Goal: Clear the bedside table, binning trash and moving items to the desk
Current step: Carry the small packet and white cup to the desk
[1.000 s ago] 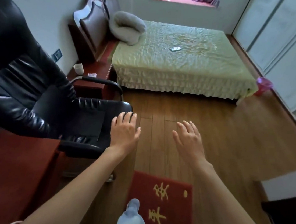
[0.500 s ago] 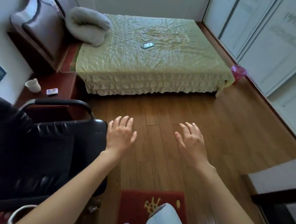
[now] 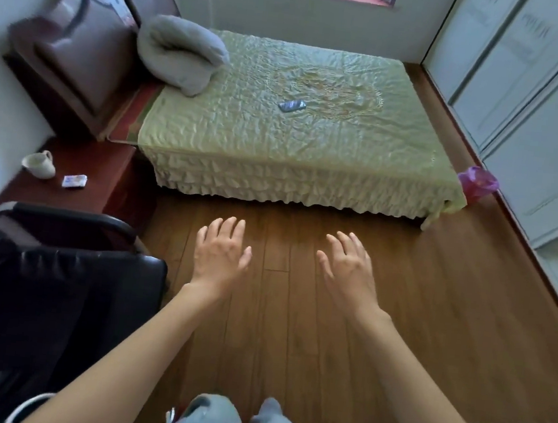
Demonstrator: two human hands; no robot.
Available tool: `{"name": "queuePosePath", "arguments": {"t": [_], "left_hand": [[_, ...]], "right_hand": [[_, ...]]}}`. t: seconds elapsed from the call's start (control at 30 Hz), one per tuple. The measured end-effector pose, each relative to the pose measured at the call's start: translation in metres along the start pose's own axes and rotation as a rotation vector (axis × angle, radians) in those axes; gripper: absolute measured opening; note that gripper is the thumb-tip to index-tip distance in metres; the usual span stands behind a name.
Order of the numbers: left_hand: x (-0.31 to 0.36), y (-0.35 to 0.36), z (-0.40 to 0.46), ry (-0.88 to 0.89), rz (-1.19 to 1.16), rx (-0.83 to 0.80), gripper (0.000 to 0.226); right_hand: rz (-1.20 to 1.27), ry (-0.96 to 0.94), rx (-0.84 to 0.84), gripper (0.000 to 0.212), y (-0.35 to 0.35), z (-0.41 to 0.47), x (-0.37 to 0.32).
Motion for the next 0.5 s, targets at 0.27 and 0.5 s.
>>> {"name": "queuePosePath", "arguments": {"t": [0.27, 0.5], "left_hand": [[-0.010, 0.013, 0.068, -0.148, 0.007, -0.015, 0.054], [-0.059, 0.019, 0.168, -0.222, 0.002, 0.018, 0.055]], "right_hand": [[0.042, -0.127, -0.098, 0.049, 0.026, 0.103, 0.000], [0.040, -0.213, -0.152, 0.050, 0.057, 0.220, -0.037]]}}
Point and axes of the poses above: each hand's wrist, its own z-axis towards the middle knuckle, its own y-axis out of the palm, x = y × z, the point moved 7 cm from there along z, towards the middle knuckle, and after that the axes turned 8 degrees about -y, right-handed, at the moved point
